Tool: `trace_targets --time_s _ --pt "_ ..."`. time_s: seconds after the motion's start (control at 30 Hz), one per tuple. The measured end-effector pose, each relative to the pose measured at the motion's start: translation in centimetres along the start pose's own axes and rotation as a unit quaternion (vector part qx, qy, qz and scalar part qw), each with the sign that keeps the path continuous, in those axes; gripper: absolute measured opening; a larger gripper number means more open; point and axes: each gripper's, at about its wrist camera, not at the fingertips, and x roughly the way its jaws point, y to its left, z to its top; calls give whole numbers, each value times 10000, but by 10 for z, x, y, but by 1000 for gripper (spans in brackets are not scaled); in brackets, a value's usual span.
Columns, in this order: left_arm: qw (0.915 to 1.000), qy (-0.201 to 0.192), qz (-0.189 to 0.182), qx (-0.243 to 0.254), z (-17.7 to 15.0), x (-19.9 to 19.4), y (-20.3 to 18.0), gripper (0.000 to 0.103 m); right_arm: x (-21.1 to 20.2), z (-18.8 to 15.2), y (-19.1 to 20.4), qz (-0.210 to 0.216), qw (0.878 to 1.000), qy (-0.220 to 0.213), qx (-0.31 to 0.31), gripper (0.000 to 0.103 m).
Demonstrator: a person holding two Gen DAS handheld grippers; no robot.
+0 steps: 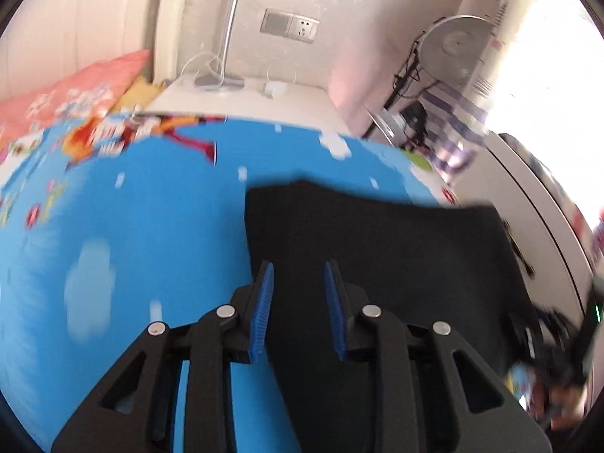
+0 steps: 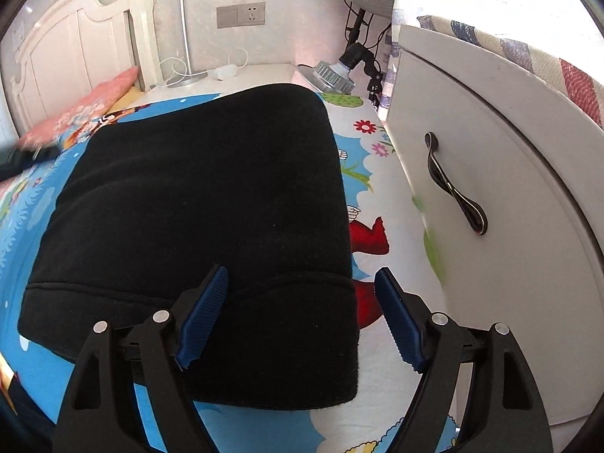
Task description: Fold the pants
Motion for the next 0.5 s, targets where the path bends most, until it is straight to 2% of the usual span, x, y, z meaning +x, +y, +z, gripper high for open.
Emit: trace_targets --time_s 0.03,0.07,0.13,0.2,0.27,0.3,0.4,0.43,0.47,0.5 --pt "10000 5 -17 9 15 10 1 27 2 0 1 -28 10000 4 28 77" --pt "9998 196 -27 69 28 27 0 27 4 0 3 -43 10000 15 70 78" --pt "9959 891 27 178 42 71 0 27 1 -5 4 -48 9999 34 121 78" --pt "9908 1276 208 396 40 101 -5 27 2 -5 6 -95 9999 26 73 78" --pt "9883 1183 496 828 39 104 -19 27 3 -5 8 -136 9999 12 48 79" --pt "9874 1162 600 889 38 104 -23 28 2 -5 8 -137 9999 8 65 79" --pt "9921 946 635 525 39 87 -18 28 1 -6 7 -138 9999 3 99 79" --pt "9941 837 578 385 37 76 -19 28 0 -8 8 -144 9998 -13 97 79" --pt "9973 672 252 171 31 57 -21 29 0 -8 8 -144 9998 -29 112 79" --pt "9983 560 -123 116 21 40 -29 37 0 -9 7 -136 9998 -31 152 79"
